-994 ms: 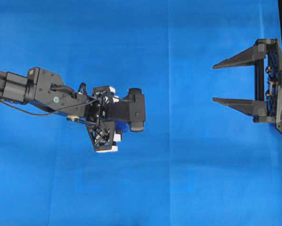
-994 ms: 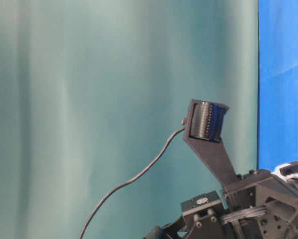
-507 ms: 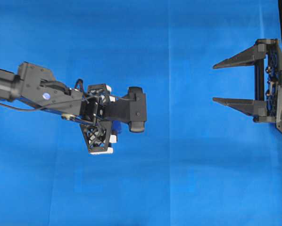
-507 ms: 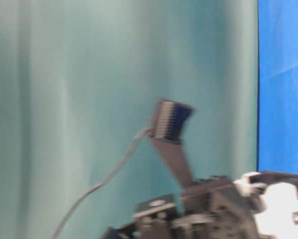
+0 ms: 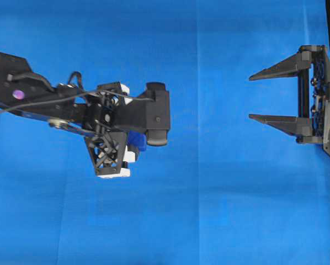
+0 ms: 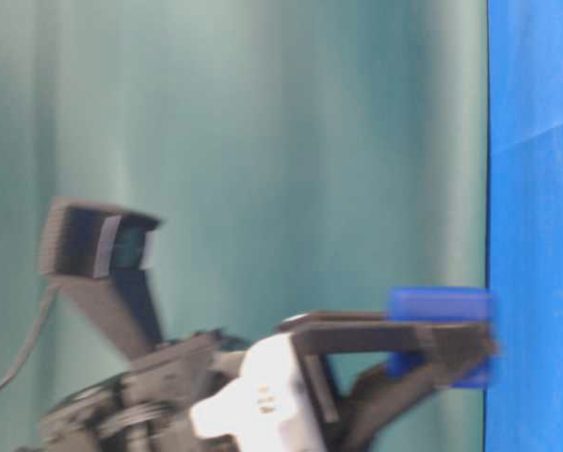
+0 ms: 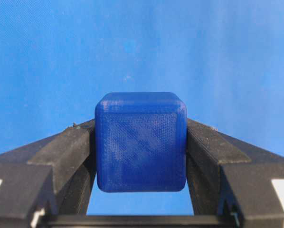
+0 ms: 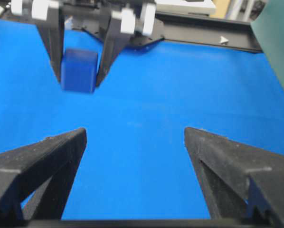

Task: Handover the blue block to the right arm after grasping it with the left arm, then place it in the designated position.
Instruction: 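Lift the cube with the left gripper and rotate it upright toward center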

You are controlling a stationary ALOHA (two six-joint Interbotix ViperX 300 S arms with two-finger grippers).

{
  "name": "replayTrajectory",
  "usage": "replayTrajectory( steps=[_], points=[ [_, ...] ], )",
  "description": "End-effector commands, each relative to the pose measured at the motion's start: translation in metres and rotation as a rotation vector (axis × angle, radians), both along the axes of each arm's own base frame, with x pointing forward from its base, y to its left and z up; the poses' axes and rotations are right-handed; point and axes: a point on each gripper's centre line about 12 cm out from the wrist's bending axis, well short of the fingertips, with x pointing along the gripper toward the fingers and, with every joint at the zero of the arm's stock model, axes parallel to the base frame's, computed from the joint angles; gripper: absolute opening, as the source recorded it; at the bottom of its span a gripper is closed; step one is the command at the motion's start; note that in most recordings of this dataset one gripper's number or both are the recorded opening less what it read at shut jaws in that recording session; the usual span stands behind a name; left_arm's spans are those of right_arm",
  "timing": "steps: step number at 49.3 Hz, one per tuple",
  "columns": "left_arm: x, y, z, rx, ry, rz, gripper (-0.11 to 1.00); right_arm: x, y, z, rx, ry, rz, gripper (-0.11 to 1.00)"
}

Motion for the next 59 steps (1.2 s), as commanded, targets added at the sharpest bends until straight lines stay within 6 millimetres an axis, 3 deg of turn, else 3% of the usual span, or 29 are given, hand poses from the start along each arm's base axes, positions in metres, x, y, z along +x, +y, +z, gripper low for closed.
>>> replayTrajectory(
  steps=[1,14,59],
  points=[
    [-0.020,0.001,0.073,-0.017,-0.176,-0.005,0.46,0.002,-0.001,0.006,0.002,-0.020,-0.003,0.97],
    [-0.033,0.003,0.095,-0.012,-0.185,-0.005,0.46,0.002,-0.001,0.006,0.002,-0.022,-0.003,0.97],
    [-0.033,0.003,0.094,-0.012,-0.181,-0.003,0.46,0.002,-0.001,0.006,0.002,-0.018,-0.003,0.97]
  ],
)
